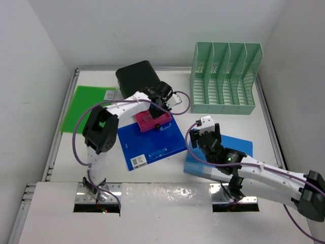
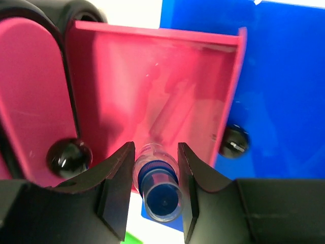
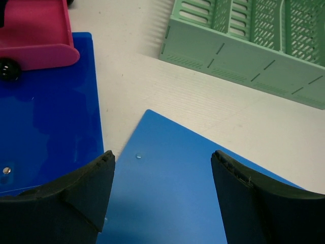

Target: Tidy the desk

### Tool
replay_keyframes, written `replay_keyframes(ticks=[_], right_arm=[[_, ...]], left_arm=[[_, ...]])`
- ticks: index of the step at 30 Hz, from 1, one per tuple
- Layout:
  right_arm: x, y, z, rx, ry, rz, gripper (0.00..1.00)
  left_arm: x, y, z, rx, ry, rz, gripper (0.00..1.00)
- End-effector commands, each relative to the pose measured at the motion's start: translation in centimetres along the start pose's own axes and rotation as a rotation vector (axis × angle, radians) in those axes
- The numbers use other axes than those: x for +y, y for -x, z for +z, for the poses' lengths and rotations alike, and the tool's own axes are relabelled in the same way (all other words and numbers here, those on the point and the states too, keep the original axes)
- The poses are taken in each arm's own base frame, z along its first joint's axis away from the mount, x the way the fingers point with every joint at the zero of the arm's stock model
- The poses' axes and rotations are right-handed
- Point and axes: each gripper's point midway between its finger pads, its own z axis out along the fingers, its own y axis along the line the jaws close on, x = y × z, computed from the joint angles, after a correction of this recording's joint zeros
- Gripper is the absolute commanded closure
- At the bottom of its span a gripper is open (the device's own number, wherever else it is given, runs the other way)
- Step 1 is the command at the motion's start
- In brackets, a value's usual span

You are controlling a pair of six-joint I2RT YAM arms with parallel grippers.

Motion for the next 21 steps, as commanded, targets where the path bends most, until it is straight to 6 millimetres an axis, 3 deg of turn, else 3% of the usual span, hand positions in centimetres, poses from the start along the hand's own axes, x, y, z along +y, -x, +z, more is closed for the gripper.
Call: replay_keyframes(ticks=[1,4,5,8,11,13,14,21], right_arm=[[-0.8,0.5,-0.2,-0.025,-0.041,0.033,0.25],[-0.9,0.8,-0.3,-0.020,-0.044,0.018,0.25],[-0.8,1.3,-0.3,-0.023,-0.036,0.022,0.25],[-0.7,1.5,-0.5,-0.014,-0.023,0.017,0.24],[-0.8,1.6,-0.6,-0.025,-0.029,0.020,0.23],[-0.9,2.4,-0.7,-0.035,-0.032,0.020,0.23],[-0.9,2.4,-0.7,-0.029,-0.028,0.011,0.23],[2.1,3.7,-0.6,-0.040,0.115,0.017,0.14]], left_arm=[[1.8,0.6,0.7,0.016,0.101,0.030,0.99],[1.7,-0.7,2.0,0.094,0.104,0.040,0.90],[1.8,-0.8,2.1,0.102,0.105,0.042,0.79],[1.4,-0.9,2.5,0.109,0.086,0.042,0.67],[0.8,-0.2,2.6,0.082,0.043,0.048,0.64],[0.6,0.9,2.1,0.043,0.017,0.039,0.59],[0.5,1.3,1.9,0.027,0.008,0.036,0.53],[-0.1,5.7,-1.7,-0.155,-0.083,0.024,0.51]])
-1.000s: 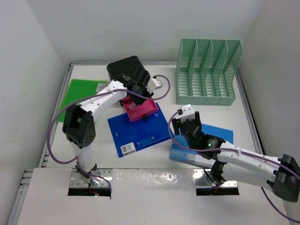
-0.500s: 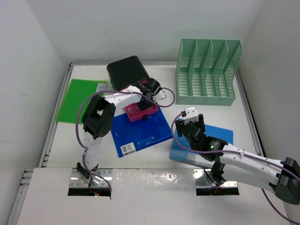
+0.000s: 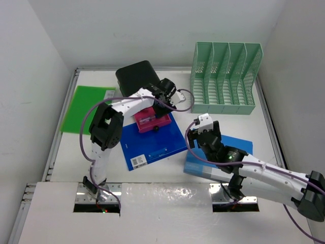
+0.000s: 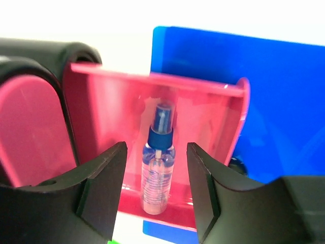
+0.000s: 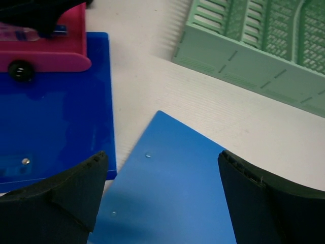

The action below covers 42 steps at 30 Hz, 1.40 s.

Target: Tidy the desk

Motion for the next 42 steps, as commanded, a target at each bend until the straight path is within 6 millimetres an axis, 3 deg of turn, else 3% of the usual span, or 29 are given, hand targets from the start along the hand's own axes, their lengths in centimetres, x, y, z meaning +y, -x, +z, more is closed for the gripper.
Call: replay_keyframes(ticks=[1,4,7,9,11,12,14,15,16,17,18,19,20,26,29,30,37,42], right_arm=[[2.1,3.1,-0.1,-0.049,0.099,0.030,0.14],[1.7,4.0,0.0,-0.026,0.087,0.068,0.20],[3.5,4.1,0.6,-0.002,0.210,0.097,0.35],[6.7,5.1,0.4,-0.030,0.394,0.103,0.39],[7.8,5.2,0.8,-0.034,0.434,0.098,0.40],[8.2,5.1,1.2,-0.035,0.439,0.099,0.40],[9.4,5.0,2.0,-0.043,0.462,0.123,0.40],[10.5,3.4,3.1,0.010,0.474,0.104,0.39],[11.5,3.3,4.4,0.036,0.463,0.106,0.37],[12.0,1.9,5.0,0.074,0.458,0.100,0.35],[12.1,1.7,5.8,0.086,0.429,0.099,0.32],[13.0,2.7,6.5,0.059,0.424,0.117,0.28],[13.2,1.3,7.9,0.085,0.378,0.098,0.27],[16.9,-0.2,11.9,0.093,0.363,0.124,0.30],[18.6,0.6,13.3,0.070,0.379,0.149,0.33],[19.0,-0.5,14.0,0.088,0.375,0.140,0.35],[19.9,-0.9,17.7,0.079,0.313,0.138,0.45],[19.2,0.7,20.7,0.053,0.314,0.186,0.46]], left_arm=[[0.2,4.3,-4.4,-0.177,-0.035,-0.007,0.51],[-0.5,6.0,-7.2,-0.259,-0.090,-0.009,0.52],[0.1,7.7,-11.1,-0.368,-0.087,-0.032,0.52],[2.5,8.2,-13.7,-0.433,-0.009,-0.085,0.52],[4.7,8.2,-15.3,-0.472,0.047,-0.144,0.52],[7.2,7.7,-16.0,-0.494,0.088,-0.195,0.52],[9.7,6.9,-16.5,-0.510,0.109,-0.282,0.52],[12.4,5.8,-17.2,-0.529,0.147,-0.338,0.52],[15.0,4.3,-17.3,-0.534,0.181,-0.410,0.52],[15.1,4.5,-17.3,-0.540,0.182,-0.421,0.52],[17.1,2.9,-17.3,-0.536,0.211,-0.467,0.52],[17.9,2.3,-16.9,-0.533,0.216,-0.488,0.52],[19.1,1.0,-16.7,-0.524,0.233,-0.522,0.52],[22.7,-1.4,-14.5,-0.487,0.331,-0.598,0.51],[24.4,-2.6,-13.4,-0.473,0.377,-0.629,0.51],[24.7,-2.9,-13.1,-0.466,0.386,-0.630,0.51],[23.7,-3.0,-9.8,-0.438,0.309,-0.593,0.51],[23.2,-3.0,-8.1,-0.427,0.265,-0.572,0.51]])
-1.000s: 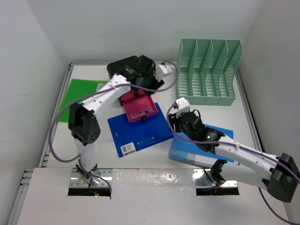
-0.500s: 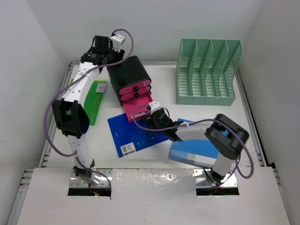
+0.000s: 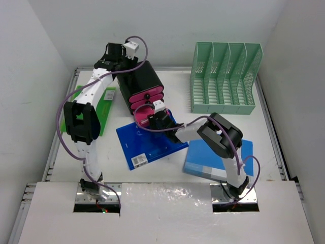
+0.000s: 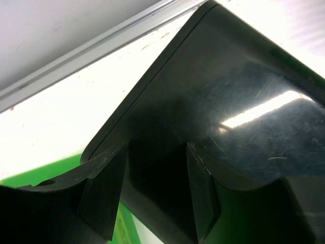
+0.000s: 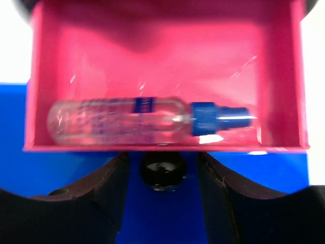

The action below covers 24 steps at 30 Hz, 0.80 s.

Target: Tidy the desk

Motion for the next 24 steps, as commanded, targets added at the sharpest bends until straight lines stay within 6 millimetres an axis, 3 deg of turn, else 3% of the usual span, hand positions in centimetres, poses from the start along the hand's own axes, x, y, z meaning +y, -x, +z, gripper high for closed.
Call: replay_keyframes(ticks=[1,4,8,9,10,14,24], right_arm=[[-1.0,4.5,1.9,-0.120,0.006,0.077,0.47],[-1.1,6.6,2.8,-0.179,0.003,0.070,0.48],[0.0,8.0,4.8,-0.211,0.028,0.075,0.48],[0.4,9.2,5.2,-0.236,0.033,0.086,0.48],[0.4,8.6,5.9,-0.230,0.025,0.094,0.48],[-0.1,10.2,7.1,-0.305,-0.009,0.142,0.48],[-1.0,12.8,7.2,-0.408,-0.071,0.182,0.58]], left_arm=[[-0.6,-1.2,1.2,0.018,-0.055,0.017,0.51],[-1.0,-1.8,1.7,0.026,-0.075,0.029,0.51],[-1.2,-2.4,2.3,0.040,-0.092,0.039,0.51],[-1.2,-2.4,2.3,0.040,-0.096,0.039,0.52],[-1.2,-2.5,2.3,0.042,-0.100,0.039,0.52],[-1.1,-2.9,2.3,0.048,-0.111,0.045,0.51],[-1.6,-3.7,2.8,0.070,-0.142,0.063,0.51]])
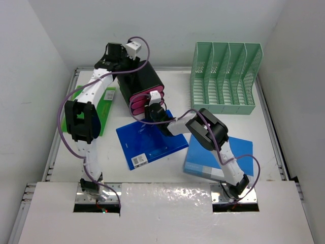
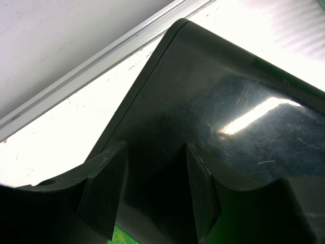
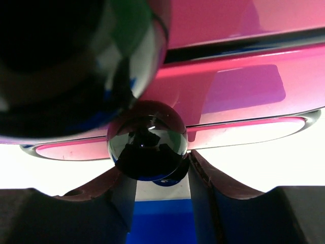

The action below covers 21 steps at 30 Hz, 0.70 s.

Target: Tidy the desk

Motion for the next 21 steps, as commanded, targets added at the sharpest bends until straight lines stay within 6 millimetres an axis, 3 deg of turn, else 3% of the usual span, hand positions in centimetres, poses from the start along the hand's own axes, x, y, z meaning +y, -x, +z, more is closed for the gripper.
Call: replay_keyframes(ticks=[1,5,7,8,9,11,12,14,15,16,17,18,19,21], right_arm=[[0.5,5.7,1.0,-0.167,-0.023,0.072,0.58],[0.2,5.6,-0.2,-0.168,-0.013,0.063,0.55],[0.4,7.0,-1.4,-0.180,0.016,0.025,0.48],[0.0,6.5,-2.3,-0.161,0.025,-0.029,0.39],[0.5,9.0,-3.8,-0.191,0.059,-0.043,0.34],[0.1,10.4,-6.1,-0.189,0.077,-0.115,0.23],[0.5,12.8,-8.2,-0.185,0.107,-0.142,0.20],[0.5,14.1,-10.4,-0.147,0.134,-0.215,0.13],[-0.1,13.0,-11.5,-0.061,0.139,-0.256,0.11],[0.2,15.0,-13.5,-0.075,0.171,-0.263,0.10],[0.1,14.7,-14.5,-0.040,0.186,-0.288,0.10],[-0.8,12.4,-16.0,0.081,0.192,-0.324,0.10],[-1.0,13.0,-17.8,0.101,0.206,-0.322,0.11],[-2.9,8.7,-21.1,0.283,0.189,-0.309,0.15]], left_arm=[[-0.8,-4.8,1.4,0.139,-0.058,-0.013,0.51],[-0.7,-4.8,1.3,0.147,-0.062,-0.004,0.51],[-0.7,-4.6,1.2,0.145,-0.063,-0.004,0.51],[-0.8,-4.5,1.2,0.143,-0.067,-0.003,0.51],[-0.8,-4.3,1.1,0.142,-0.067,-0.004,0.51],[-0.8,-3.9,1.0,0.134,-0.069,-0.006,0.51],[-0.7,-3.7,0.9,0.131,-0.067,-0.008,0.51],[-0.7,-3.6,0.9,0.130,-0.067,-0.009,0.50],[-0.7,-3.3,0.7,0.127,-0.067,-0.007,0.50],[-0.7,-3.3,0.7,0.129,-0.066,-0.008,0.50],[-0.7,-3.2,0.7,0.127,-0.065,-0.009,0.50],[-0.6,-3.0,0.4,0.129,-0.064,-0.013,0.50],[-0.6,-2.9,0.3,0.129,-0.066,-0.012,0.50],[-0.8,-2.1,-0.4,0.117,-0.076,-0.010,0.50]])
